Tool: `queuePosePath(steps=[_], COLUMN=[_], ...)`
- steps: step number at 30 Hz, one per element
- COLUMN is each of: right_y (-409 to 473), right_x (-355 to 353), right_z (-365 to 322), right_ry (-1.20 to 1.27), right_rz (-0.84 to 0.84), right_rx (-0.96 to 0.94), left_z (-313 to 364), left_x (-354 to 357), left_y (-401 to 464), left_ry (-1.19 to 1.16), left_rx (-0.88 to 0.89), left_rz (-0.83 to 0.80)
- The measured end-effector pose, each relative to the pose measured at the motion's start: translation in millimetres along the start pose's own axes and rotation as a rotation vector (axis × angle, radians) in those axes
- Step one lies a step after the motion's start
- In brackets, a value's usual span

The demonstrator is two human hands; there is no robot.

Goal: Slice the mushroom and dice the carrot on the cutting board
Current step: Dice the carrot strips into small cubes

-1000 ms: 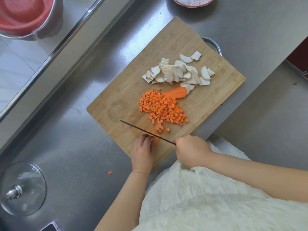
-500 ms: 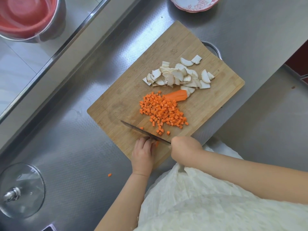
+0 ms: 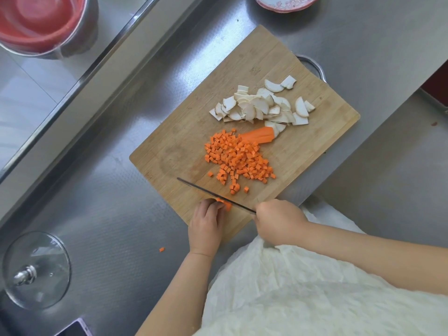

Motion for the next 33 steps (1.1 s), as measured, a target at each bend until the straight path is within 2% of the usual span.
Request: queuePosePath(steps=[9, 17, 25, 33], right_y=[2, 24, 3, 3], right_x=[-2, -4, 4, 5], right_z=[-12, -3, -4, -12], right_ry=[-0.087, 0.206, 0.002, -0.029], right_rz=[-0.085, 0.018, 0.035, -0.05], right_rx=[0.071, 0.049, -0.045, 0.043], left_z=[1, 4, -4, -4], left_x=[2, 1, 0, 5], left_y=[3, 4, -3, -2], left_ry=[-0.01, -0.027, -0.029, -0.02], left_rx=[0.026, -0.002, 0.052, 0.053], left_rz=[0.007, -0.008, 0.029, 0.029])
Point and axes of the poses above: each hand's wrist, its own y-axis towards the middle knuckle, its own x-axis out of the palm, z = x × y, the point moved 3 cm from there along y, towards the middle knuckle, and after that the axes turned 4 degrees about -y, right-handed, at the moved point
